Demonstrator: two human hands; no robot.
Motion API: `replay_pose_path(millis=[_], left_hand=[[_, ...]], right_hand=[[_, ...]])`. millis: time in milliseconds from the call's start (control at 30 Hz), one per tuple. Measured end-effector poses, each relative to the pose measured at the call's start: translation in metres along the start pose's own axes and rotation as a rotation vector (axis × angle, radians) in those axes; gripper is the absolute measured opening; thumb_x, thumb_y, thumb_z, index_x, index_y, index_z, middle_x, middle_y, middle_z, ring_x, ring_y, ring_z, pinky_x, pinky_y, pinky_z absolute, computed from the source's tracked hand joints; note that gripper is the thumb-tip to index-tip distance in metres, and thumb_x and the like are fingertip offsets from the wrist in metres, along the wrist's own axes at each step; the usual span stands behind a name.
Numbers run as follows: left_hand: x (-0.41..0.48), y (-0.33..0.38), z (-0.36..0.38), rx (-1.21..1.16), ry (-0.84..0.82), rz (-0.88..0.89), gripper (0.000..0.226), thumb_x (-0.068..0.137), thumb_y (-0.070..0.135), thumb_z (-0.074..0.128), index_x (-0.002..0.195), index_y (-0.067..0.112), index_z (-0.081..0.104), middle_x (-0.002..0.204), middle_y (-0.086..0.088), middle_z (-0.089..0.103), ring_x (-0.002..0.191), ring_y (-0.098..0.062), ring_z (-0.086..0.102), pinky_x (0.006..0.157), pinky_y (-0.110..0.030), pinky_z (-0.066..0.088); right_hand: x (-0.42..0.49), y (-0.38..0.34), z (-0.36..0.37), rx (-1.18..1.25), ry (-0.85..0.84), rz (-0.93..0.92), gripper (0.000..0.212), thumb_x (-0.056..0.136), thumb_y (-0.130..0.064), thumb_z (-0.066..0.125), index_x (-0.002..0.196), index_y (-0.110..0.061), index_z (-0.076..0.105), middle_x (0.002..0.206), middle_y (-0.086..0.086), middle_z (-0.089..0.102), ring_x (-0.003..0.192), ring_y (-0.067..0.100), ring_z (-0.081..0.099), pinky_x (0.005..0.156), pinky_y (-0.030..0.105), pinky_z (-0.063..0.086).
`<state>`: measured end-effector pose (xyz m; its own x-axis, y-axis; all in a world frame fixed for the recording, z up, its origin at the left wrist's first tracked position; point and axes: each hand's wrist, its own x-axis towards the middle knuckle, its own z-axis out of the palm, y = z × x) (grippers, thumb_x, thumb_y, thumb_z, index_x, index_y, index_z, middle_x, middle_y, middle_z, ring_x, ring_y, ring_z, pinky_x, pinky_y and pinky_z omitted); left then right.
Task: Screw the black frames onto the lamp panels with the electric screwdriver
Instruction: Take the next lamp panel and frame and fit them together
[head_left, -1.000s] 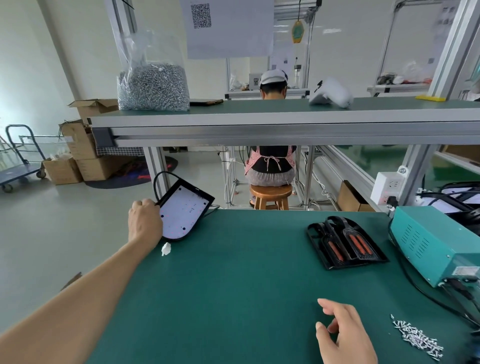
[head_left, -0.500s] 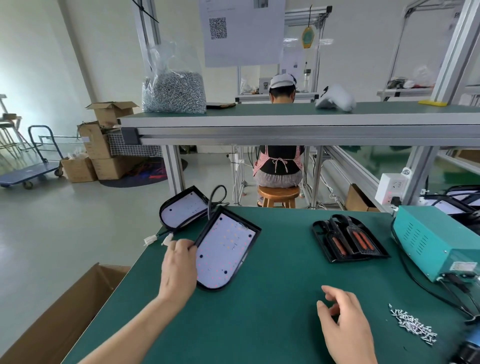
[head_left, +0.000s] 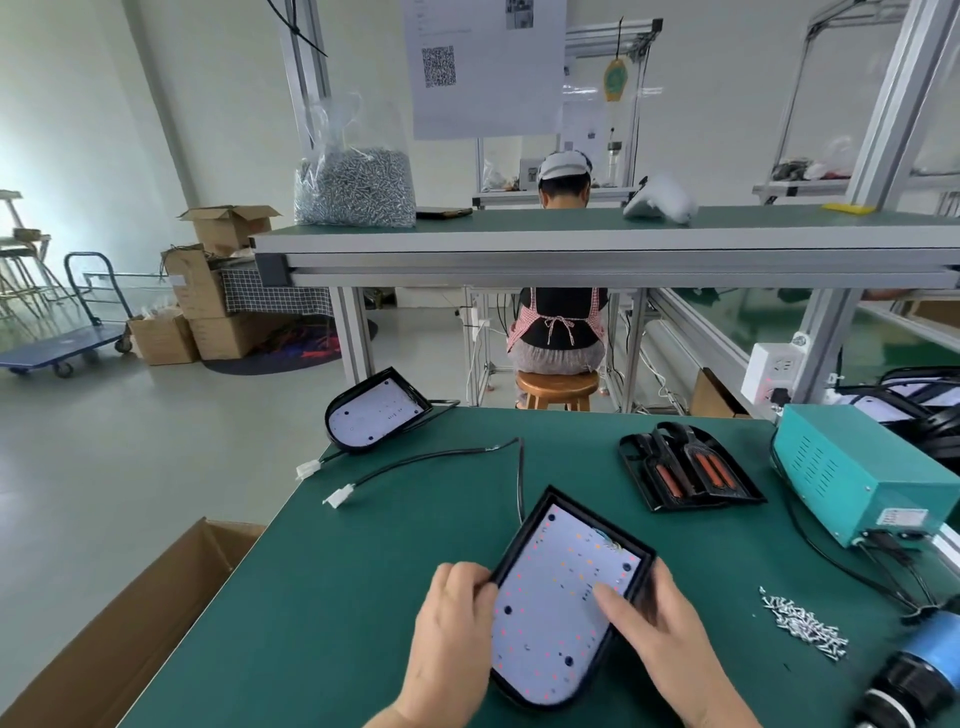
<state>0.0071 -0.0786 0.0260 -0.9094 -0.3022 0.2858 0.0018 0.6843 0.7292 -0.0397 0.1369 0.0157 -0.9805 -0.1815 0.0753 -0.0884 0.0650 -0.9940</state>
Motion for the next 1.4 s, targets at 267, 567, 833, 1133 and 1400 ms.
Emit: replay_pose_path(millis=[267, 567, 833, 1133, 1400], left_hand=[[0.101, -0.012, -0.025, 0.262, 0.021, -0.028, 0.035, 0.101, 0.038, 0.048, 0.097, 0.011, 0.069, 0.109, -0.004, 0.063, 0.104, -0.027, 0.055, 0.089, -0.035, 0.043], [0.182, -0.041, -0.028, 0.363, -0.319, -0.313, 0.050, 0.103, 0.044, 0.022, 0.105, 0.004, 0.053, 0.088, -0.011, 0.052, 0.095, -0.034, 0.057, 0.077, -0.037, 0.041], [0.079, 0.003, 0.005, -0.163, -0.431, -0.357, 0.079, 0.094, 0.072, 0.029, 0.083, 0.006, 0.071, 0.060, -0.005, 0.065, 0.056, -0.020, 0.063, 0.074, -0.033, 0.053], [0.033, 0.014, 0.011, -0.220, -0.379, -0.231, 0.048, 0.069, 0.060, 0.056, 0.073, 0.013, 0.045, 0.071, -0.003, 0.044, 0.064, -0.016, 0.039, 0.063, -0.030, 0.028], [0.029, 0.010, 0.028, -0.228, -0.216, -0.228, 0.041, 0.068, 0.048, 0.058, 0.058, 0.017, 0.033, 0.050, 0.008, 0.034, 0.048, -0.013, 0.030, 0.055, -0.031, 0.024]], right_hand=[[0.009, 0.010, -0.004, 0.169, 0.221, 0.063, 0.035, 0.096, 0.000, 0.063, 0.120, -0.025, 0.065, 0.110, -0.016, 0.075, 0.102, 0.001, 0.069, 0.091, 0.030, 0.049], [0.008, 0.004, -0.001, 0.061, 0.287, 0.048, 0.018, 0.105, -0.021, 0.053, 0.112, -0.032, 0.066, 0.101, -0.023, 0.073, 0.095, -0.005, 0.066, 0.080, 0.020, 0.046], [0.010, 0.006, -0.002, -0.114, 0.235, -0.024, 0.021, 0.105, -0.021, 0.054, 0.113, -0.034, 0.068, 0.103, -0.028, 0.073, 0.101, -0.008, 0.064, 0.082, 0.011, 0.045], [0.016, -0.001, 0.003, -0.389, 0.185, -0.018, 0.011, 0.097, -0.029, 0.062, 0.089, -0.031, 0.069, 0.075, -0.017, 0.067, 0.070, -0.001, 0.058, 0.066, 0.012, 0.042], [0.096, -0.023, -0.053, -0.510, 0.605, 0.144, 0.028, 0.097, -0.032, 0.060, 0.123, -0.021, 0.059, 0.124, 0.003, 0.048, 0.086, 0.020, 0.063, 0.080, 0.036, 0.051]])
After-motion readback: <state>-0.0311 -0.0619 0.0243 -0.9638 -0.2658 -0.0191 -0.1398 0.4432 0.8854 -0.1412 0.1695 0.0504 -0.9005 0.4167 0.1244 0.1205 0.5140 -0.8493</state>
